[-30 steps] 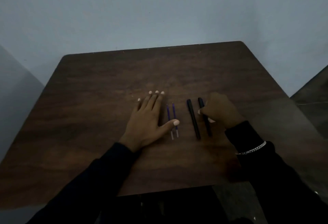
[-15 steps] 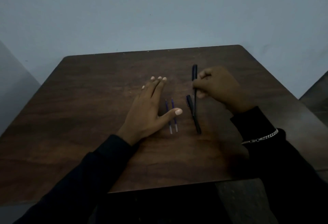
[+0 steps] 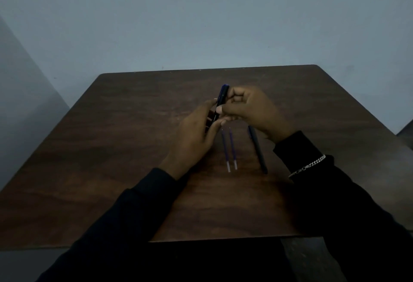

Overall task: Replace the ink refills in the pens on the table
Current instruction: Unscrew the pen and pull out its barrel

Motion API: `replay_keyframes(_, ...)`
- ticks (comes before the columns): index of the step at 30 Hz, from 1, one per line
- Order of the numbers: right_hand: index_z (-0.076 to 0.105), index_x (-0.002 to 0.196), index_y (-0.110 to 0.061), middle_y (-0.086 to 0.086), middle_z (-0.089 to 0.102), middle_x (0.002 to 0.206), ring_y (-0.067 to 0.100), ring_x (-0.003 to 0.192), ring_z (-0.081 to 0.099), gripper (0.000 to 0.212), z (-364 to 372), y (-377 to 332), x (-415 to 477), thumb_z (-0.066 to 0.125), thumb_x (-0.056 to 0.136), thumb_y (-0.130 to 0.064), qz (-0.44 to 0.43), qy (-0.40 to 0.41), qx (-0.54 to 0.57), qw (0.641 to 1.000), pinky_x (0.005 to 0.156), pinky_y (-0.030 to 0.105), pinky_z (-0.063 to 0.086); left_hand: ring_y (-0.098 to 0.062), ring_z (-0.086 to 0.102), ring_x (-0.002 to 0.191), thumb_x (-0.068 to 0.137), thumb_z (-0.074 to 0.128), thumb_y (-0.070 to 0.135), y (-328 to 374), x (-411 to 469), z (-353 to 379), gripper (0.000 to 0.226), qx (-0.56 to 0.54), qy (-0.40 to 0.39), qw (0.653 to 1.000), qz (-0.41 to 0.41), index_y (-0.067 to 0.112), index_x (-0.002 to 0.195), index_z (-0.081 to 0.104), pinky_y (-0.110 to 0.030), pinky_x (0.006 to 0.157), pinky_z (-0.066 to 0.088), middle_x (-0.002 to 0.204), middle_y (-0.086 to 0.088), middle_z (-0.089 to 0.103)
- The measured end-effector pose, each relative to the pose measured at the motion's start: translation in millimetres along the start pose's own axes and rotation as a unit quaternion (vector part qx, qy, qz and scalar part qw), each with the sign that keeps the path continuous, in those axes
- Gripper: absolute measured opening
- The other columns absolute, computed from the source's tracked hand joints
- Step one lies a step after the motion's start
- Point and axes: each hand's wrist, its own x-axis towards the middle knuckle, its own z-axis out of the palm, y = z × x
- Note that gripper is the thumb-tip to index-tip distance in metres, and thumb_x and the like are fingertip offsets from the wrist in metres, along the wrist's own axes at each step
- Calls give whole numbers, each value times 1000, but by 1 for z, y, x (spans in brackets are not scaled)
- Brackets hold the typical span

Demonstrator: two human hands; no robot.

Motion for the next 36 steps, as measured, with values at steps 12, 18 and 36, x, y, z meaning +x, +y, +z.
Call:
replay_keyframes(12, 72, 103, -2, 16, 78, 85, 31, 77, 73, 14, 1, 17, -1, 75, 90, -7, -29, -33, -20, 999, 68, 32, 60, -19, 59, 73, 104, 57, 9, -11, -4, 2, 4, -45, -26, 999, 5, 5, 103, 56, -40, 63, 46, 90, -5, 65)
replay_keyframes(18, 73, 101, -4, 11, 79, 89, 25, 77, 74, 12, 2, 19, -3, 70, 96, -15, -50, -47, -27, 997, 68, 32, 59, -1, 53, 65, 109, 53, 20, -13, -5, 0, 14, -24, -8, 1000, 14, 9, 105, 60, -21, 59, 38, 81, 6, 61)
replay_keyframes(36, 73, 98, -5, 9, 79, 83, 20, 67, 72, 7, 3, 21, -5, 66, 97, -8, -91, -24, -24, 995, 61, 29, 58, -4, 47, 58, 109, 52, 29, -16, -6, -1, 18, 57, 13, 998, 19, 18, 113, 65, -27, 53, 36, 75, 14, 56)
